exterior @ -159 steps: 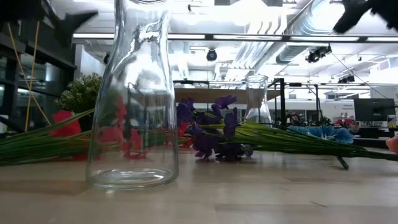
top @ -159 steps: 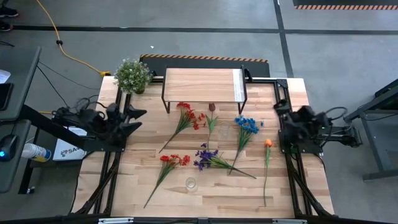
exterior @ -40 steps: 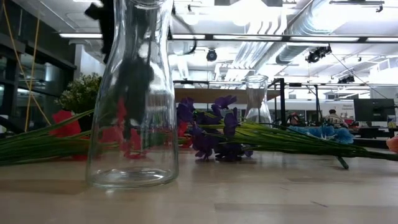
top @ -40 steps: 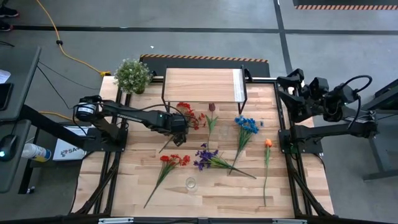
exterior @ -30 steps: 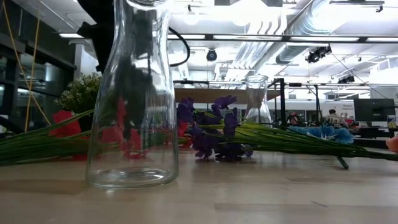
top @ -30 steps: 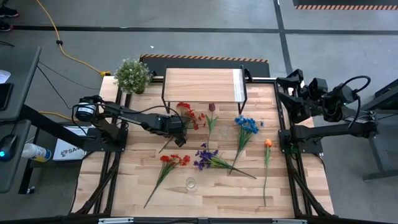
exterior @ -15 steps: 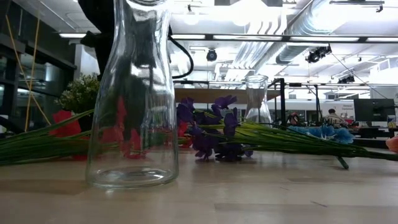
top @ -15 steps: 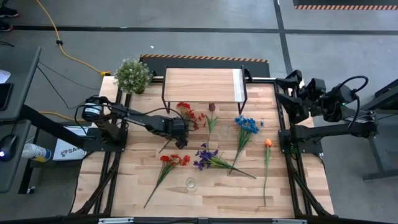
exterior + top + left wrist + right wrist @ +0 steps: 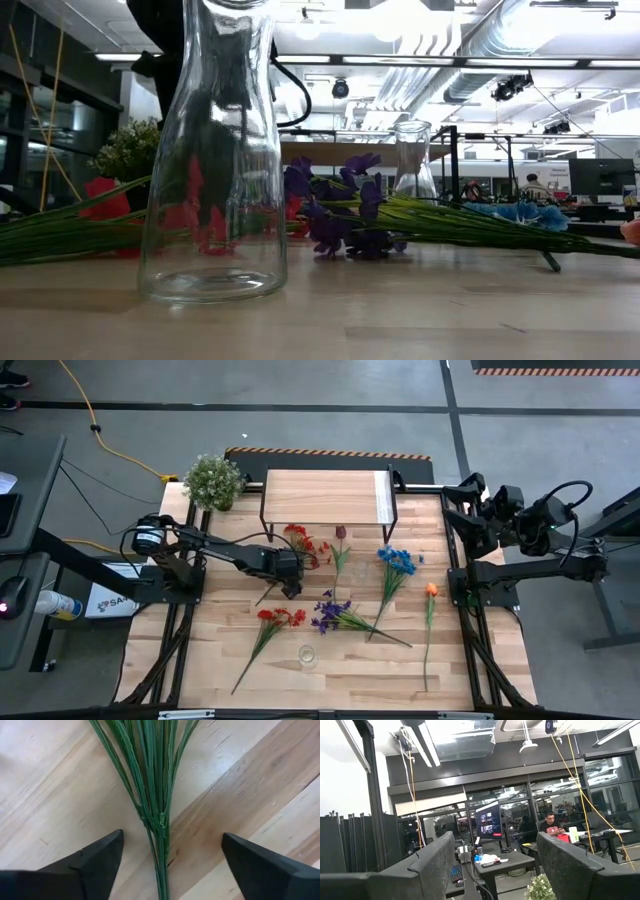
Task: Pick and place flowers into a vace then onto a shelf
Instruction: Put the top orange flowers into the bottom transparent vase
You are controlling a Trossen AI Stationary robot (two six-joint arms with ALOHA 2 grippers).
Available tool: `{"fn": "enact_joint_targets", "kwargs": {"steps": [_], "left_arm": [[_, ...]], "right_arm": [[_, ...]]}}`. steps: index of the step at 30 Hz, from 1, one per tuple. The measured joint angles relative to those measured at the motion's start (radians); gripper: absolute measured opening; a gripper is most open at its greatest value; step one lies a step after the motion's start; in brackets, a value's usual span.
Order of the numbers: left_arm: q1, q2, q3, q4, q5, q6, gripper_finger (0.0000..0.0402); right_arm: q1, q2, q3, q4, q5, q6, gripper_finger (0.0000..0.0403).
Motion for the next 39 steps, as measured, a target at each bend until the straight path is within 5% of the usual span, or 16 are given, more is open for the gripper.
{"fn": "enact_joint_targets", "kwargs": {"steps": [22, 39], "left_arm": [[-0.002, 0.002, -0.001, 0.006, -0.065, 0.013, 0.0030], [0.000, -0.099, 0.000, -0.176, -0.161, 0.080, 0.0029]], "right_arm": [[0.000, 0.000, 0.000, 0.000, 0.000, 0.000, 0.0271], [0.000, 0.000, 0.000, 0.000, 0.000, 0.000, 0.0271]]}}
